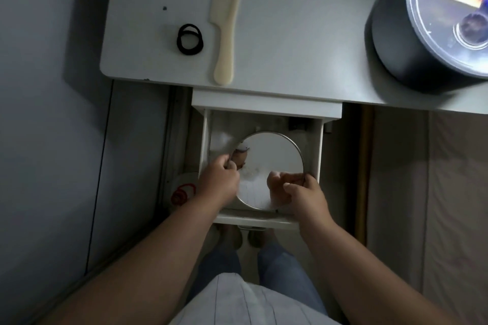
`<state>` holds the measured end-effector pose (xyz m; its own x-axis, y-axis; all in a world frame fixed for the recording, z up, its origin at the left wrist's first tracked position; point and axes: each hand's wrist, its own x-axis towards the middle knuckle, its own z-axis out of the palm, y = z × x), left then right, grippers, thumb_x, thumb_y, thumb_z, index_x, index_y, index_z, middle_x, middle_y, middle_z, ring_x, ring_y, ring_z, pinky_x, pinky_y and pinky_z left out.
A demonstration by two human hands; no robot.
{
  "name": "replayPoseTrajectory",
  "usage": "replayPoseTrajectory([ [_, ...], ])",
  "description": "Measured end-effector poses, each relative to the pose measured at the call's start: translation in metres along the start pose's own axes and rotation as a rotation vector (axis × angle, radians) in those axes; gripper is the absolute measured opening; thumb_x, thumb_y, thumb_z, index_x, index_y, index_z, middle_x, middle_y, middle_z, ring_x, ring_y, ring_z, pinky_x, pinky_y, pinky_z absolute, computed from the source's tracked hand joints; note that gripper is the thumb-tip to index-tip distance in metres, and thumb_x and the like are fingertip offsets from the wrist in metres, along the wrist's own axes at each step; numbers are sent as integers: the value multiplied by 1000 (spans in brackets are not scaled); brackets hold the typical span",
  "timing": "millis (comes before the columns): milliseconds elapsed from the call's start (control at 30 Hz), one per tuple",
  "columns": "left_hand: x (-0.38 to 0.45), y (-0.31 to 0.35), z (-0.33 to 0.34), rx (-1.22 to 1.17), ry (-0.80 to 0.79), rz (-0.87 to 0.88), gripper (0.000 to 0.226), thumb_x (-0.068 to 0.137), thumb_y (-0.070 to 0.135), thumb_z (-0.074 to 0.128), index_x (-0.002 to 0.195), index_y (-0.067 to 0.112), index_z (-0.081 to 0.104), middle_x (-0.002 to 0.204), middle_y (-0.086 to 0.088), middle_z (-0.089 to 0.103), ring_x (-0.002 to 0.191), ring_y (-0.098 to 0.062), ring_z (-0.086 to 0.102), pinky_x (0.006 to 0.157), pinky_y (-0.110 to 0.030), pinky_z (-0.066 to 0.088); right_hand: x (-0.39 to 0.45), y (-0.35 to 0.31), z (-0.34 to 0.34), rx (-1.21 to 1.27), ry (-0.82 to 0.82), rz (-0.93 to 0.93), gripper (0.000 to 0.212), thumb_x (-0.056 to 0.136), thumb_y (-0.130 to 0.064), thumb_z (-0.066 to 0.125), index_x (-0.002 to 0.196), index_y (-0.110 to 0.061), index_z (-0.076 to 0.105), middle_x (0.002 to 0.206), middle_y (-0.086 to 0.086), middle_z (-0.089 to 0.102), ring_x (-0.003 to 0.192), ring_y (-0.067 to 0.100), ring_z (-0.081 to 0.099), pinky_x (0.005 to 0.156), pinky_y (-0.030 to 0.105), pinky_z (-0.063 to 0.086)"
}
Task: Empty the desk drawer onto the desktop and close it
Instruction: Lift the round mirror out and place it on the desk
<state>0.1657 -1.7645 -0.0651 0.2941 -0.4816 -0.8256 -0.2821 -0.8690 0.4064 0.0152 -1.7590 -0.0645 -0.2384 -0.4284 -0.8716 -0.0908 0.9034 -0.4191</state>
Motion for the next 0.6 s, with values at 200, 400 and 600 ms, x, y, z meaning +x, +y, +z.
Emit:
replayPoseTrajectory([
  [200, -44, 6, -26, -47, 88, 107, 37, 93, 20, 45, 128, 21, 56, 114, 0, 67, 76, -9, 55, 57, -21, 38, -45, -25, -19, 64, -87, -144, 31, 85, 2, 53, 109, -18, 57, 100, -1, 62, 94, 12, 57, 68, 21, 42],
  [400, -75, 39, -46, -88, 177, 211, 43, 93, 22, 46, 136, 21, 48, 114, 2, 62, 99, -22, 62, 77, -32, 48, -73, -58, -29, 140, -131, -292, 45, 87, 3, 52, 123, -23, 46, 97, -11, 57, 94, 4, 54, 88, 26, 41],
  [600, -46, 93, -59, -100, 170, 272, 48, 86, 18, 50, 133, 22, 52, 129, -2, 63, 115, -22, 59, 96, -37, 49, -56, -122, -27, 166, -88, -413, 13, 84, 6, 53, 92, -4, 53, 76, 14, 60, 71, 22, 59, 64, 28, 51],
])
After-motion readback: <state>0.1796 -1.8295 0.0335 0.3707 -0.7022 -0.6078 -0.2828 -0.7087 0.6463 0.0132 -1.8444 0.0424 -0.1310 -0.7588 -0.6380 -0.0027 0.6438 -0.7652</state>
